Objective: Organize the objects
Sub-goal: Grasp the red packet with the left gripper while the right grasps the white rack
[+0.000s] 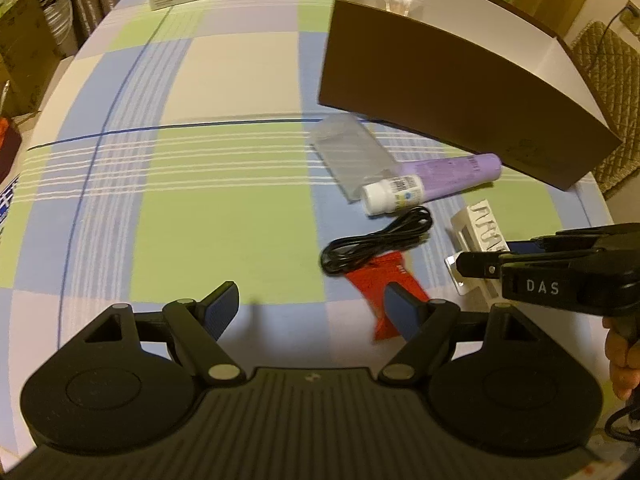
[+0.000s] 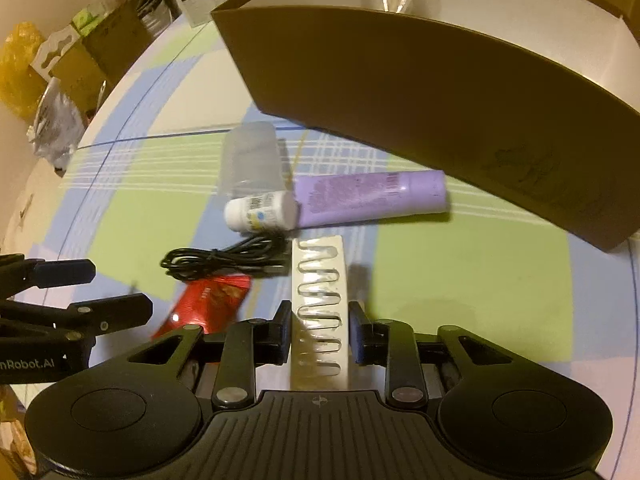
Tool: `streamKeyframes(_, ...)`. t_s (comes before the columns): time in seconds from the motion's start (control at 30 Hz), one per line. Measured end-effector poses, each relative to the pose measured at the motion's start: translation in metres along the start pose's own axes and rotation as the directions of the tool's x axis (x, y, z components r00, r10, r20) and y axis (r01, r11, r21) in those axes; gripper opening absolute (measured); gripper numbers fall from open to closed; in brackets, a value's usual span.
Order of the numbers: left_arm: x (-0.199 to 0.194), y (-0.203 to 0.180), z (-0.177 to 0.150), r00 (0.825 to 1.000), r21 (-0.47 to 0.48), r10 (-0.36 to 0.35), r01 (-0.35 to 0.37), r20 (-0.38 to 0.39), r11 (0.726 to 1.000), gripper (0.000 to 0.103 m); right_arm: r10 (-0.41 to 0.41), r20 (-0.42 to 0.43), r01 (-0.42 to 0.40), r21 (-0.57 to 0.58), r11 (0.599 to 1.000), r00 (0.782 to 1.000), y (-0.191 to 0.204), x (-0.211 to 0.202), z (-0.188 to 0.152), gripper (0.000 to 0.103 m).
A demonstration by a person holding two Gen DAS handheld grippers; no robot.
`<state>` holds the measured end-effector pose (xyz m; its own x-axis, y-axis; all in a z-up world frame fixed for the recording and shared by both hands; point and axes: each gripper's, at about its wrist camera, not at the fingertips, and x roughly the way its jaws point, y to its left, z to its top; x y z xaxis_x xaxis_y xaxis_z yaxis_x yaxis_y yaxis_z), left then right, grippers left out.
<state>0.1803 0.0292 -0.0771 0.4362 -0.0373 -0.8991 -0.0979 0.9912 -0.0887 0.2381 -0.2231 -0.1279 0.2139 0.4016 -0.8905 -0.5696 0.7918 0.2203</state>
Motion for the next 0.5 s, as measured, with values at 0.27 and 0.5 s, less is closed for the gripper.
streamKeyframes(0.27, 0.014, -0.027, 0.004, 0.997, 0.035, -0.075, 0.075, 0.003, 0.997, 0.071, -0.023, 0.015, 0.022, 0.035, 0.999, 1.000, -0.031, -0.012, -0.006, 0.026)
streamKeyframes(0.5, 0.038, -0.039, 0.004, 0.998, 0.046, -0.064, 0.064, -0.017, 0.997, 0.042, -0.022, 0.026, 0.021, 0.063, 0.998, 0.999, -0.050, -0.019, -0.011, 0.026)
